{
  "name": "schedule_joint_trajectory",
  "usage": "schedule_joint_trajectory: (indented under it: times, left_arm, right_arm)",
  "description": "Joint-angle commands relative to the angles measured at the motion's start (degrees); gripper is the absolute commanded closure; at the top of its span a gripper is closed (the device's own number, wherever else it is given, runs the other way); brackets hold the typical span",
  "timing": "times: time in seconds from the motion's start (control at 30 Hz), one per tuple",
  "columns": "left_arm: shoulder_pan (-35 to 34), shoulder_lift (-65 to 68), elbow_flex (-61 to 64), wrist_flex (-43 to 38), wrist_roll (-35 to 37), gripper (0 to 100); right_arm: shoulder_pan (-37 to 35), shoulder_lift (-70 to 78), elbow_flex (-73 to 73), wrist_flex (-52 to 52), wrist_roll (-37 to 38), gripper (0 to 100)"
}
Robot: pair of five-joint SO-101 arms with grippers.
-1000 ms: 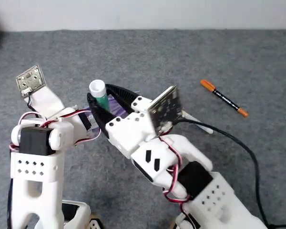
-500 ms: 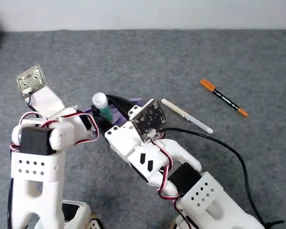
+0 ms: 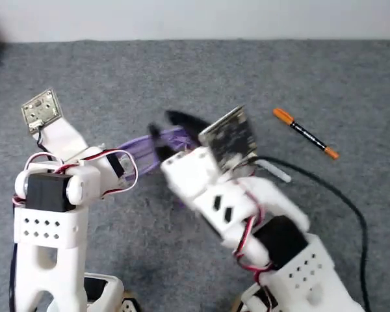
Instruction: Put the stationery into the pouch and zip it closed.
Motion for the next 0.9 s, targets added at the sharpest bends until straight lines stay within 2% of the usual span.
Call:
schedule_joint_trajectory:
  times: [0.0,0.13,0.27,0.43,0.53,0.87]
  left_arm:
    - [-0.1,0.1,-0.5,-1.5,0.5,99]
    - [-0.1,0.1,-0.5,-1.5,0.5,99]
    - [0.2,0.1,-0.5,-1.6,0.5,99]
    - [-0.1,0.0,-0.5,-1.6,0.5,99]
    - [-0.1,0.0,-0.5,-1.6,0.5,99]
    - [-0.2,0.0,-0.5,-1.6,0.5,99]
  right_arm:
    - [9.9,-0.9,-3.9,5.2,0.3,90.2]
    - [17.5,0.4,-3.6,11.8,0.5,90.2]
    - [21.8,6.0,-6.0,18.1,0.4,90.2]
    - [22.9,19.6,-12.7,26.5,0.9,90.2]
    - [23.0,30.0,-18.0,31.0,4.8,89.8]
    - [23.2,61.3,-37.6,36.2,13.3,89.7]
